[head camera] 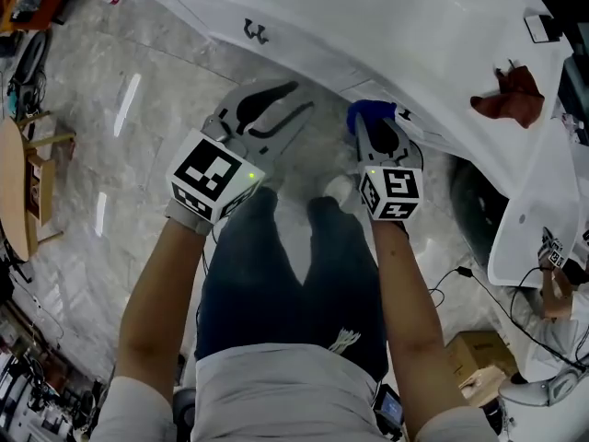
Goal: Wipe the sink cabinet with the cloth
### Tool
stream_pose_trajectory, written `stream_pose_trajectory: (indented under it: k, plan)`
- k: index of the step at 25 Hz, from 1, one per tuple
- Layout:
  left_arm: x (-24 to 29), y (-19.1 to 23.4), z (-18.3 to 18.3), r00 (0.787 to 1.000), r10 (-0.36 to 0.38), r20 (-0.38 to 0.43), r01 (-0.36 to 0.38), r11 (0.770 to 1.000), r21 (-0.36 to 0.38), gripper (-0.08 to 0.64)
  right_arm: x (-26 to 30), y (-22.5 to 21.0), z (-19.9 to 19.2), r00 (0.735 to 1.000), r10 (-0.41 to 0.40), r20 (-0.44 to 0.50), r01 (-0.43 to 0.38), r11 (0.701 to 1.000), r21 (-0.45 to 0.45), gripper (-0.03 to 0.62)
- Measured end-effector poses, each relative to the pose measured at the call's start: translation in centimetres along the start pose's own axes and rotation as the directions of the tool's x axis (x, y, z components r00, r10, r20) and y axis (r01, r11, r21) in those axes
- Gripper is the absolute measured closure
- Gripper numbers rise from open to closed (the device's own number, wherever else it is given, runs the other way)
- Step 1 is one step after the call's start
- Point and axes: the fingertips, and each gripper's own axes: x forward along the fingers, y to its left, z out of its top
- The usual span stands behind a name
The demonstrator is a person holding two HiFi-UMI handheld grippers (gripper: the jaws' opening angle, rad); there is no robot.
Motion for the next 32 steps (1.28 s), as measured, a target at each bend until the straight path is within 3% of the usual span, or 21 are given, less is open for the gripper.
stream_pose_trajectory:
  k: [11,15,18,24,32]
  plan:
    - [2.3,0.1,-4.9,0.999,-0.047,-0.008,0.047,0.997,-0.058,0.442,5.5,-5.1,-1.3,0.993,-0.113,0.021,0.112,0.991,0.068,0.522]
    - [2.9,0.7,-5.9,0.999,-0.048,-0.012,0.047,0.997,-0.066,0.442,6.5,-5.4,-2.0,0.994,-0.11,0.022,0.109,0.993,0.037,0.522]
    - [3.3,1.2,-5.2,0.999,-0.051,0.0,0.051,0.998,-0.036,0.442,7.3,-5.1,-3.3,0.994,-0.111,0.0,0.111,0.993,0.03,0.522]
    - [4.5,2.5,-2.8,0.997,-0.069,0.026,0.07,0.997,-0.034,0.442,8.7,-5.9,-6.9,0.989,-0.13,-0.068,0.136,0.985,0.103,0.522]
    - [6.1,3.8,-1.0,0.995,-0.067,0.068,0.068,0.998,-0.013,0.442,10.0,-7.5,-12.2,0.977,-0.136,-0.166,0.155,0.983,0.104,0.522]
